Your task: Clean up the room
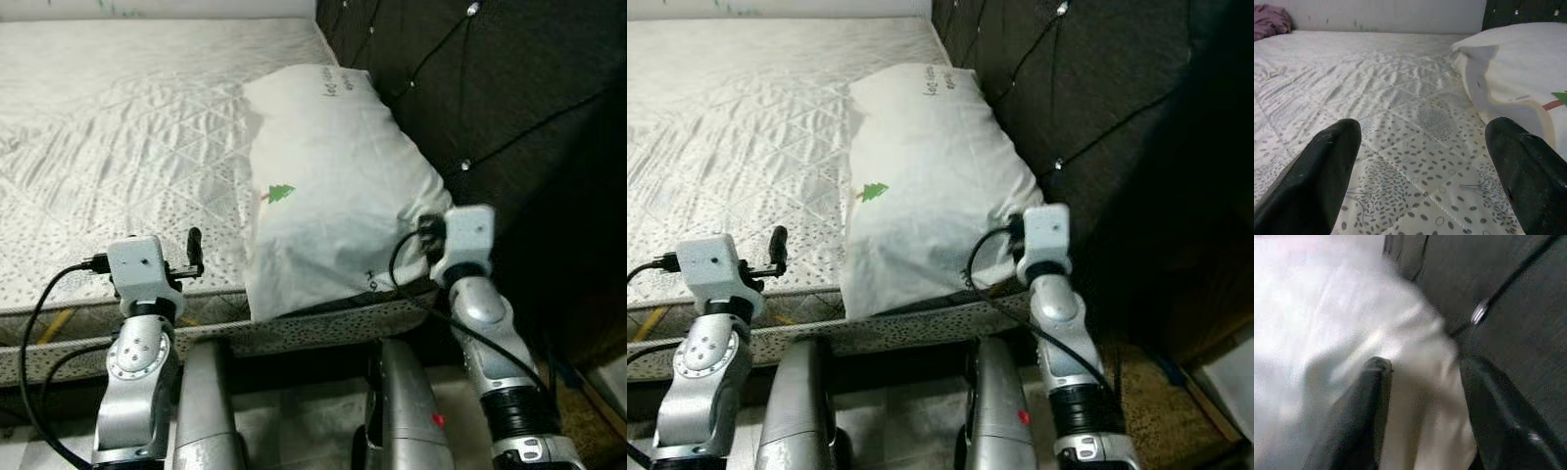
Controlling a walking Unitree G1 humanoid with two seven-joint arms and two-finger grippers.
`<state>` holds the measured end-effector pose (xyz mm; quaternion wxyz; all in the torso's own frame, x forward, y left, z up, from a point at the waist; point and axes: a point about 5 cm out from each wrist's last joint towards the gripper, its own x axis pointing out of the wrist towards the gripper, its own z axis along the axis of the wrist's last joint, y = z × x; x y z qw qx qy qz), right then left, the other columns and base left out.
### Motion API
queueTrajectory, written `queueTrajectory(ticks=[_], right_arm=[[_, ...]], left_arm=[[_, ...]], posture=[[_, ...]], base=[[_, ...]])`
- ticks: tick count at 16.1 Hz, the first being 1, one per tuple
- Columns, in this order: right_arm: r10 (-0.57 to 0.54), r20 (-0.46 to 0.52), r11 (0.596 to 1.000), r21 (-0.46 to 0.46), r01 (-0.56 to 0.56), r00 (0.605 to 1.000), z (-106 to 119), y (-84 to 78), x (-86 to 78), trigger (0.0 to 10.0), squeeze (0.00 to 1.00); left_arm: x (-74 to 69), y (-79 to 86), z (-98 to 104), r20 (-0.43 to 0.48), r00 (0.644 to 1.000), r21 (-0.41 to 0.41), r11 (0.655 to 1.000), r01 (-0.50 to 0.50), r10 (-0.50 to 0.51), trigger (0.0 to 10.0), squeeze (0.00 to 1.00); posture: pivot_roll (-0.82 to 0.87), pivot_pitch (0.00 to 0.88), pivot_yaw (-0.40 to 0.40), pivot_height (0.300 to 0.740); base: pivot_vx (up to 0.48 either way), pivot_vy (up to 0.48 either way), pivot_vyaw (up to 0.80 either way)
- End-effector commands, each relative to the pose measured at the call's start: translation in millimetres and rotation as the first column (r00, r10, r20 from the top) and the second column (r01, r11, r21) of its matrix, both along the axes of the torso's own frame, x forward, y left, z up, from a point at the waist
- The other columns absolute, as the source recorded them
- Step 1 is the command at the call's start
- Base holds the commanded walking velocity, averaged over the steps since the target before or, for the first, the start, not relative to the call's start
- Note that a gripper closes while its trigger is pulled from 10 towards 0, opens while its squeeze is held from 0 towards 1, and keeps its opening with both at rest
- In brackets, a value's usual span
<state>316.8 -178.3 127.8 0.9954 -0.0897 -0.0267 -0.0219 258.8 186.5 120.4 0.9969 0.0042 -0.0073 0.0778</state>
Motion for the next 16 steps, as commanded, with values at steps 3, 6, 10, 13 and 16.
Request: queueTrajectory(ticks=[3,6,10,13,16], right_arm=[[-0.021,0.141,0.999,-0.022,0.024,0.990,34.2,-4.3,13.0,10.0,1.00],[0.083,0.166,0.996,0.006,-0.086,0.983,45.6,16.1,27.0,10.0,1.00],[0.232,-0.189,0.973,0.055,-0.226,0.954,-6.4,71.0,41.2,10.0,1.00],[0.272,-0.247,0.960,0.133,-0.246,0.930,-25.4,84.5,33.3,10.0,1.00],[0.277,-0.042,0.933,0.251,-0.258,0.960,0.3,73.6,31.7,10.0,1.00]], left_arm=[[-3.9,-4.6,-1.9,-0.009,0.998,-0.030,0.998,0.054,-0.054,10.0,0.00],[-2.5,-6.9,1.1,0.005,0.999,-0.028,0.999,0.045,-0.045,10.0,0.00],[-4.8,-16.4,0.6,0.018,0.995,-0.071,0.992,0.101,-0.099,10.0,0.00],[-4.4,-15.2,2.7,0.024,0.994,-0.067,0.992,0.105,-0.103,10.0,0.00],[-4.0,-8.3,5.3,0.033,0.998,-0.051,0.997,0.054,-0.052,10.0,0.00]], posture=[[0.02,0.001,-0.012,0.493],[0.04,0.005,-0.026,0.493],[0.06,0.013,-0.050,0.493],[0.07,0.024,-0.056,0.493],[0.05,0.027,-0.026,0.493]], base=[[0.000,0.000,0.00],[0.000,0.000,0.00],[0.000,0.000,0.00],[0.000,0.000,0.00],[0.000,0.000,0.00]])
